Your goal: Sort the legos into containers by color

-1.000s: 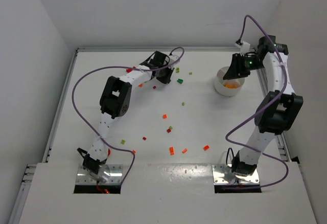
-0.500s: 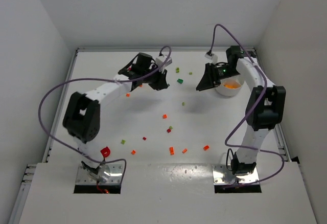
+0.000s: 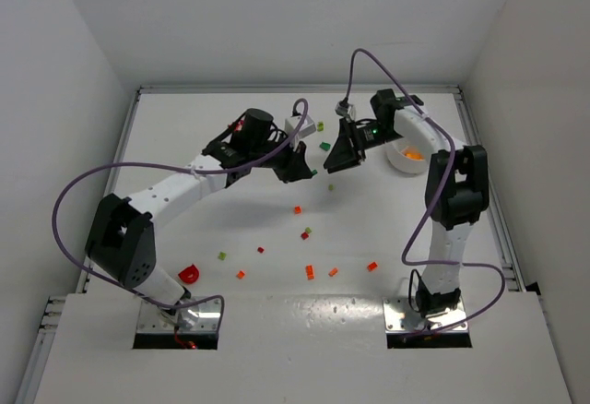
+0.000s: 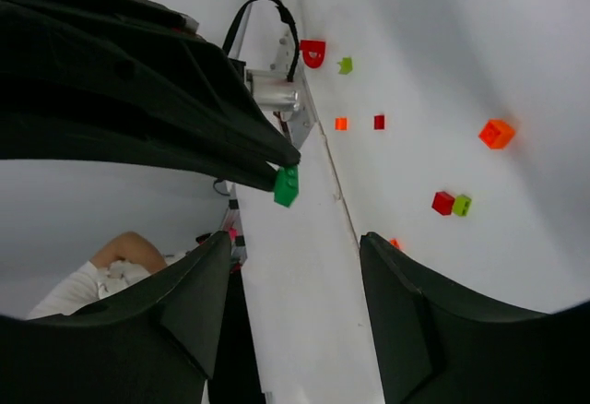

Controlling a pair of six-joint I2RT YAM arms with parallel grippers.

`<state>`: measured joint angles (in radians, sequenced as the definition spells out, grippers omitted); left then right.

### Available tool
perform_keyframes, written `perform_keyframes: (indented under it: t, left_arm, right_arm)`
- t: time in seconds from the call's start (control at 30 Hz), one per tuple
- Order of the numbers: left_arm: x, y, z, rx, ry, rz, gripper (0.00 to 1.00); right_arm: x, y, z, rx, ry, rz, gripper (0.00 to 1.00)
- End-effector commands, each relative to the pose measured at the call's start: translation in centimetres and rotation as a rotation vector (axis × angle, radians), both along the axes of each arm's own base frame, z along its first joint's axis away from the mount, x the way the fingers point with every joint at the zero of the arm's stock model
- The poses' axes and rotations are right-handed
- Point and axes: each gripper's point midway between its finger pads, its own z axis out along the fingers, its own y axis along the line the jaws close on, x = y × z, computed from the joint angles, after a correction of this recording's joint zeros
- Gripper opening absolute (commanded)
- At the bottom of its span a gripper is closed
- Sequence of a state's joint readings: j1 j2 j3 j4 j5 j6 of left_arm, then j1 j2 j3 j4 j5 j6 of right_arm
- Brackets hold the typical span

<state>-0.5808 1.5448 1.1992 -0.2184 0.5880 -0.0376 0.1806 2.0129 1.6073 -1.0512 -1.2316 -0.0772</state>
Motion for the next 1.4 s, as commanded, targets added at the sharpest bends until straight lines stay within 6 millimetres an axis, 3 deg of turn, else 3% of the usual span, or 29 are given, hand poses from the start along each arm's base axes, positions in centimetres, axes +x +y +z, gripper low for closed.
perform_keyframes:
  t: [0.0,0.23,0.47,0.6,0.93,0.97,1.07,1.1,1.17,1.2,1.27,1.37]
  left_arm:
    - [-0.5,-0.9,1.4,-0.029,-0.037,-0.036,0.00]
    - [-1.0,-1.4,1.4,-0.023,-0.048,-0.052,0.00]
    - [-0.8,-1.3,1.3,-0.019,-0.050,-0.045,0.00]
    - [-0.9,-1.7,2.1,-0.027,-0.073,-0.057,0.00]
    - [-0.6,-1.7,1.7,-0.017,-0.069,-0.048,0.02]
    - [-0.4,-1.6,1.6,-0.011,-0.073,-0.037,0.05]
    - [-0.1,-1.5,1.5,-0.007,-0.060,-0.006,0.30]
    - [0.2,-1.5,1.5,-0.006,-0.053,0.010,0.44]
    - [0.2,-1.4,1.2,0.002,-0.037,0.027,0.59]
    - [0.7,-0.9,1.2,0.002,-0.037,0.040,0.77]
    - [1.1,-0.8,1.3,-0.006,-0.022,0.051,0.95]
    - [1.8,-0.1,1.5,-0.007,-0.012,0.078,1.00]
  right_arm:
    - [0.2,1.2,2.4,0.073,-0.045,0.023,0.58]
    - [-0.5,2.5,1.7,0.055,-0.046,0.063,0.46]
    - [-1.0,3.3,1.1,0.033,-0.040,0.093,0.45]
    - [-1.1,3.6,0.7,0.024,-0.051,0.106,0.38]
    - [-1.6,3.7,0.8,0.030,-0.082,0.136,0.03]
    - [-1.8,3.6,0.8,0.027,-0.069,0.136,0.00]
    - [-1.7,2.9,0.5,-0.008,-0.100,0.133,0.00]
    - [-1.5,2.5,1.0,-0.006,-0.114,0.121,0.00]
    - [-1.2,1.8,0.6,-0.040,-0.148,0.116,0.00]
    - [-1.4,1.2,0.7,-0.054,-0.152,0.110,0.00]
    - [-1.3,0.5,0.4,-0.091,-0.163,0.101,0.00]
    - [-0.4,-2.3,-0.4,-0.187,-0.188,0.041,0.00]
